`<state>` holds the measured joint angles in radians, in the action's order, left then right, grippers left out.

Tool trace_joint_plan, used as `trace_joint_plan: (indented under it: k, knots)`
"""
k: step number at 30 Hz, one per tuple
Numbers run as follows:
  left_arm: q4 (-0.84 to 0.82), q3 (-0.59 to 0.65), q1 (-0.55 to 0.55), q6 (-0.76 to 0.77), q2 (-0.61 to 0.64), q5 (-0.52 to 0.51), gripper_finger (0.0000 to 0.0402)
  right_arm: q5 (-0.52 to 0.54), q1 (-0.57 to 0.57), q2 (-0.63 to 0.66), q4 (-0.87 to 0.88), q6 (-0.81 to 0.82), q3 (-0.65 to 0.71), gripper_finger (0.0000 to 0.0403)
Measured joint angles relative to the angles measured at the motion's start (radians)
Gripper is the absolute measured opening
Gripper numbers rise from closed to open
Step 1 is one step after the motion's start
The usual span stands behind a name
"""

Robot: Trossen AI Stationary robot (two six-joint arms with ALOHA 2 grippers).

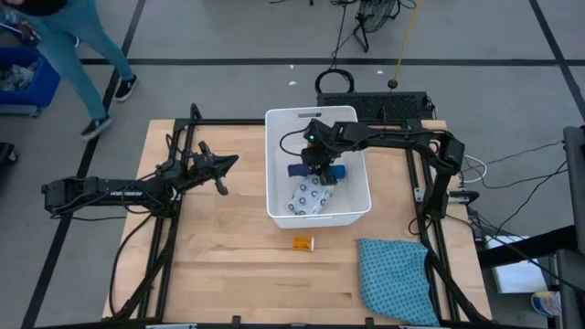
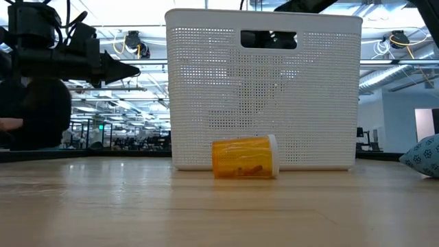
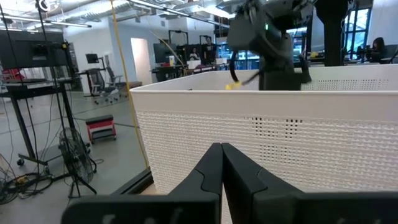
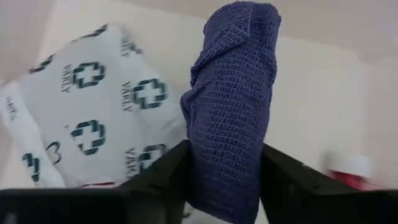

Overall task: Pick & place medical supplies in basket/bin
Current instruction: Put the rolled dark blue bandage into the white container, then put the orange pill bottle into the white container

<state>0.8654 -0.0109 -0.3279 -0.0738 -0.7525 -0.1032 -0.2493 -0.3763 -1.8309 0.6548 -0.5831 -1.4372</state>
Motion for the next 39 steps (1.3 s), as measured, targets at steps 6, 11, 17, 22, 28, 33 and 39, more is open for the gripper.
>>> trace_joint_plan:
  k: [6,11,17,22,28,33,39]
  knots:
    - [0.000,0.000,0.000,0.000,0.000,0.000,0.0008,0.016,0.001,0.066,0.003,0.039,0.000,0.0223]
    - [0.000,0.000,0.000,0.000,0.000,0.000,0.0008,0.044,0.019,0.086,0.008,0.059,0.000,0.0247]
    - [-0.003,0.000,0.000,0.000,0.000,0.000,0.0008,0.123,0.034,0.209,0.012,0.072,0.000,0.0211]
    - [-0.022,0.000,0.000,0.000,0.000,0.000,0.0008,-0.008,0.033,0.416,0.005,0.102,0.000,0.0122]
    - [-0.029,0.000,0.000,0.002,0.000,0.000,0.0008,-0.140,-0.028,0.693,-0.020,0.150,0.086,0.0010]
    - [-0.030,0.000,0.000,0.004,0.000,0.000,0.0008,-0.230,-0.036,0.930,-0.151,0.228,0.285,0.0002]
    - [-0.030,0.000,0.000,0.004,0.000,0.000,0.0008,-0.279,0.023,1.228,-0.473,0.391,0.608,0.0001]
